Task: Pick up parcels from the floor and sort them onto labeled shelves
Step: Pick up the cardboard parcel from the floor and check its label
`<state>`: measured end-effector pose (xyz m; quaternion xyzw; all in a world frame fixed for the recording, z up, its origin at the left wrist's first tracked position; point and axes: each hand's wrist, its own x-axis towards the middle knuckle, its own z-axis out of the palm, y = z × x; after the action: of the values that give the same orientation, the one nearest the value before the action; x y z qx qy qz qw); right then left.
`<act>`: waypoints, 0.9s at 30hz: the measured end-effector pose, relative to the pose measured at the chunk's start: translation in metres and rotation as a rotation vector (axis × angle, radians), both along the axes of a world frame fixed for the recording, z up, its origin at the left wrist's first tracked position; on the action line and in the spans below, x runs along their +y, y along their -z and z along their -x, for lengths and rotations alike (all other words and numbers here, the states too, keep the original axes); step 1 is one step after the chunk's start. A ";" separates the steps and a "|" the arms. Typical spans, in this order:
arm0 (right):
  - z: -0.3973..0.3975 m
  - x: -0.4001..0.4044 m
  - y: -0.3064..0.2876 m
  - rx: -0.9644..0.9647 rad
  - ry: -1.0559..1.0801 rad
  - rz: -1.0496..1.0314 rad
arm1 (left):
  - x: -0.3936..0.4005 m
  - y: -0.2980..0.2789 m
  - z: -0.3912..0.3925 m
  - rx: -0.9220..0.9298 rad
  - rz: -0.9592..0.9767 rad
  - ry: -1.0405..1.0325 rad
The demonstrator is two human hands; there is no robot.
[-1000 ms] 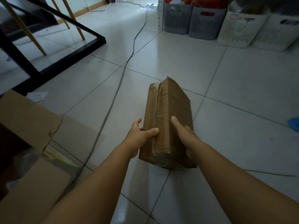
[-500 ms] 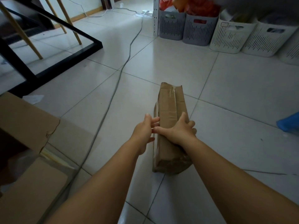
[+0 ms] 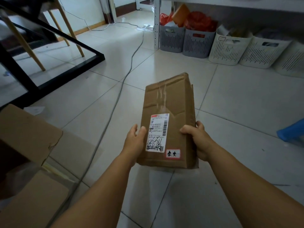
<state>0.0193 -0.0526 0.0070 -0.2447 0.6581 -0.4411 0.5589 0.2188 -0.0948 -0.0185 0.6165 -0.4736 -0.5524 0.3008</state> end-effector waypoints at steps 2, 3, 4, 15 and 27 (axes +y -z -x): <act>0.005 0.000 -0.003 -0.129 -0.010 0.068 | -0.002 -0.003 -0.008 0.024 -0.008 -0.025; 0.008 0.002 -0.005 -0.197 -0.021 0.097 | -0.003 -0.005 -0.012 0.050 -0.011 -0.031; 0.010 0.003 -0.008 -0.250 -0.034 0.118 | -0.004 -0.006 -0.016 0.095 -0.018 -0.034; 0.022 0.014 -0.025 -0.412 -0.273 0.216 | 0.002 -0.023 -0.030 0.522 -0.143 0.127; 0.008 -0.007 -0.050 0.202 -0.082 0.323 | -0.016 -0.037 -0.025 0.527 0.060 -0.024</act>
<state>0.0116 -0.0597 0.0571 -0.4009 0.6209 -0.4910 0.4612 0.2434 -0.1106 0.0184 0.4477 -0.3877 -0.6759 0.4385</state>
